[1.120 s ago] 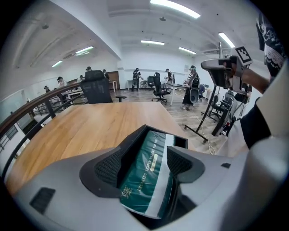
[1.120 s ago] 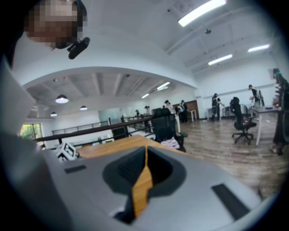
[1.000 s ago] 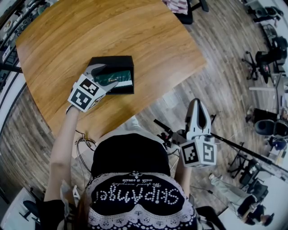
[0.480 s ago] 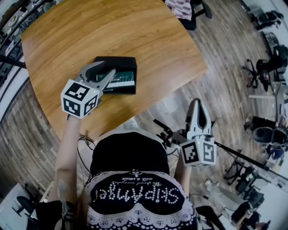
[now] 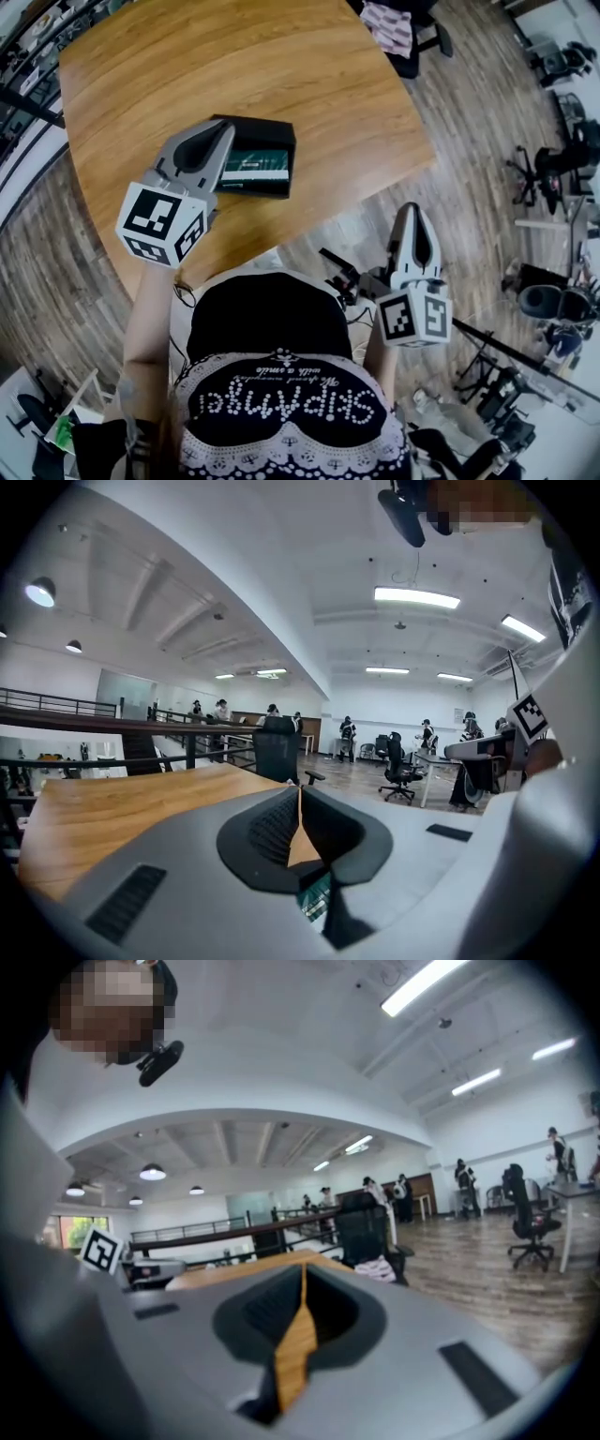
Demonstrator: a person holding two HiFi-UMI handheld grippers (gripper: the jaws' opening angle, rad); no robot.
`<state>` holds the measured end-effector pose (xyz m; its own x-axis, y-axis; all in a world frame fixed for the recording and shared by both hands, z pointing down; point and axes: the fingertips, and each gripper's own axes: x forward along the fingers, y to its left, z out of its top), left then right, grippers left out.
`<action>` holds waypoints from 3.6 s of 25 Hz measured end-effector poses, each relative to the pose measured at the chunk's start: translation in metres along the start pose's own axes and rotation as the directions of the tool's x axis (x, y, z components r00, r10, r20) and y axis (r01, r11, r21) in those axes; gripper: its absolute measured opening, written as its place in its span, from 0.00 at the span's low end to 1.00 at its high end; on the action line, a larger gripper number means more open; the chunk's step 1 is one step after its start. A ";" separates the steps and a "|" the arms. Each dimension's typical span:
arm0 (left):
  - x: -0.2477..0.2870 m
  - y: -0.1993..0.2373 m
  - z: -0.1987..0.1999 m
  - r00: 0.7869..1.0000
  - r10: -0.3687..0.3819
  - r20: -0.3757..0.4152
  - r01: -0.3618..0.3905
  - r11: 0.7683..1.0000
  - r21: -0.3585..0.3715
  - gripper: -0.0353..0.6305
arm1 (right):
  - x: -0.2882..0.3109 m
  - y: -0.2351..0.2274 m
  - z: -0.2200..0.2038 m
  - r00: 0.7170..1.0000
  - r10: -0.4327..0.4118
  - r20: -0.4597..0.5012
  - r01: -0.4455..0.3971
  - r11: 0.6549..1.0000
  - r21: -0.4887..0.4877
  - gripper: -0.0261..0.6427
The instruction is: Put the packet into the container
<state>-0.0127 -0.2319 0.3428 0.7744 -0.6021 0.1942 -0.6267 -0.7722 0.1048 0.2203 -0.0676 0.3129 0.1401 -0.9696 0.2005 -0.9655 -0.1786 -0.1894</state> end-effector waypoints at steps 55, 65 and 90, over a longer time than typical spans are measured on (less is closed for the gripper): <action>-0.135 -0.020 -0.010 0.933 0.346 0.094 -0.339 0.937 -0.086 0.10 | -0.011 0.032 -0.020 0.990 0.133 -0.044 -0.136 0.989 -0.065 0.09; -0.131 -0.019 -0.009 0.935 0.341 0.096 -0.331 0.938 -0.103 0.10 | -0.012 0.031 -0.019 0.991 0.128 -0.047 -0.130 0.989 -0.066 0.09; -0.128 -0.016 -0.007 0.937 0.336 0.092 -0.324 0.938 -0.123 0.10 | -0.012 0.033 -0.018 0.991 0.121 -0.059 -0.126 0.989 -0.080 0.09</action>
<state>-0.1024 -0.1412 0.3235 0.5235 -0.8424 0.1276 -0.8494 -0.5044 0.1553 0.1826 -0.0593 0.3211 0.0087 -0.9726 0.2323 -0.9898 -0.0414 -0.1361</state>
